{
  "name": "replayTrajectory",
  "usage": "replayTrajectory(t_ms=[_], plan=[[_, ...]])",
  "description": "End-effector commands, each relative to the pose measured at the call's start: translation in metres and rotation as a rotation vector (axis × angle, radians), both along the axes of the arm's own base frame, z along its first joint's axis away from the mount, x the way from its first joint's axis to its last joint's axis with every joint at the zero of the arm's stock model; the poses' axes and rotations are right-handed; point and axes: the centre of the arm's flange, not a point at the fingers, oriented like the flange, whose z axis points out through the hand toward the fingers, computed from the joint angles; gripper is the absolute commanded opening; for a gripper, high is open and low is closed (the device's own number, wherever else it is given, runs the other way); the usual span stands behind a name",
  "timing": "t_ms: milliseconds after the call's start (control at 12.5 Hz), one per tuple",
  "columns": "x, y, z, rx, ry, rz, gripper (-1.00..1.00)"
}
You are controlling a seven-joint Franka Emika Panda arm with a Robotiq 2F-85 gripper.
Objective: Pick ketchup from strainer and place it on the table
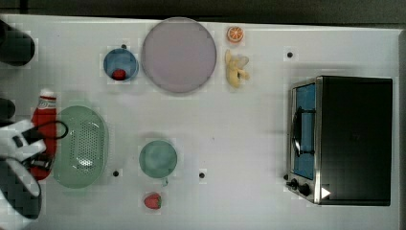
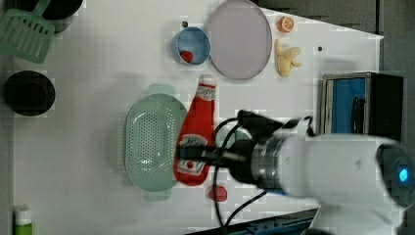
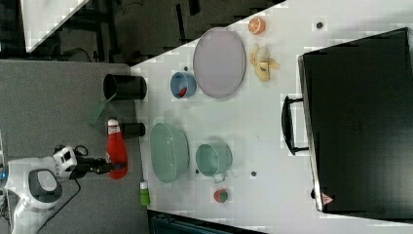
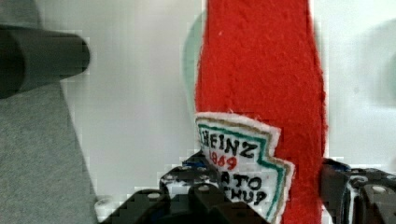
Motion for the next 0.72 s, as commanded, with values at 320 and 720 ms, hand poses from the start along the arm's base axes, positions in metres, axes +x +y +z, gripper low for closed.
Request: replayTrajectory(t_ms=[320, 720], plan=[[0.119, -0.187, 0.036, -0.012, -0.077, -0.159, 0.21], [0.149, -0.325, 0.024, -0.048, -0.068, -0.333, 0.21]])
